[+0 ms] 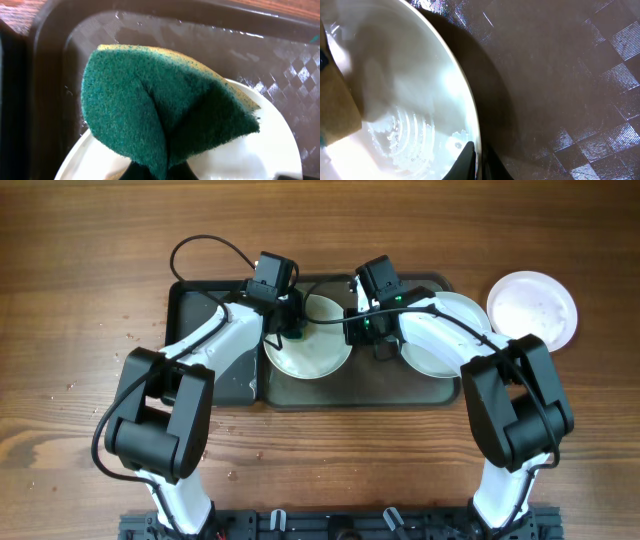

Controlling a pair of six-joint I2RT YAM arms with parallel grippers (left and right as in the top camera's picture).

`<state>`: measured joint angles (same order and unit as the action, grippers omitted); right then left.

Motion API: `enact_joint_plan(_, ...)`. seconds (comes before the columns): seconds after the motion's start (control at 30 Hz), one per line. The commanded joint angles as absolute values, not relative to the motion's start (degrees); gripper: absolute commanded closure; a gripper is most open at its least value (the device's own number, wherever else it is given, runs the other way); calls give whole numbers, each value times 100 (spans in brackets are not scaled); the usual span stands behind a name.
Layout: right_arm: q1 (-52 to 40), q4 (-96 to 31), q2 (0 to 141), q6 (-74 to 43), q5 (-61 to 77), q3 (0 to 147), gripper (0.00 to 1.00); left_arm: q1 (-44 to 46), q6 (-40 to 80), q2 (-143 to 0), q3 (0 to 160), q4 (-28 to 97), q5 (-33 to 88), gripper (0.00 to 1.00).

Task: Clean dirty plates on tray and stack at the side
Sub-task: 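Move the sponge back to the small black tray with the left gripper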

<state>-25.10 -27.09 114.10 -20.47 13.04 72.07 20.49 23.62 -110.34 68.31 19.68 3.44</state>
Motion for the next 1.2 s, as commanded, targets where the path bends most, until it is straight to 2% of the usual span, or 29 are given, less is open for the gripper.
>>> enact_joint_plan(0.0,-2554,-2698,11498,-2010,1356,7150,93,2001,2270,-10908,6860,1809,139,96)
enact_joint_plan(0.23,-2554,-2694,11498,-2008,1354,7148,92,2001,2272,-10672,6871,1739,598,96)
enact_joint_plan(0.53,-2554,-2687,11498,-2010,1354,7148,88,1890,2318,-9286,6871,2333,845,96)
enact_joint_plan(0.7,-2554,-2703,11498,-2010,1354,7148,88,1267,2309,-8621,6871,3468,569,96)
enact_joint_plan(0.9,-2554,-2711,11498,-2010,1352,7148,88,209,1968,-8475,6869,4711,436,96)
enact_joint_plan(1.17,-2556,-2705,11498,-2147,1308,7148,89,-556,1968,-8543,6401,4753,139,96)
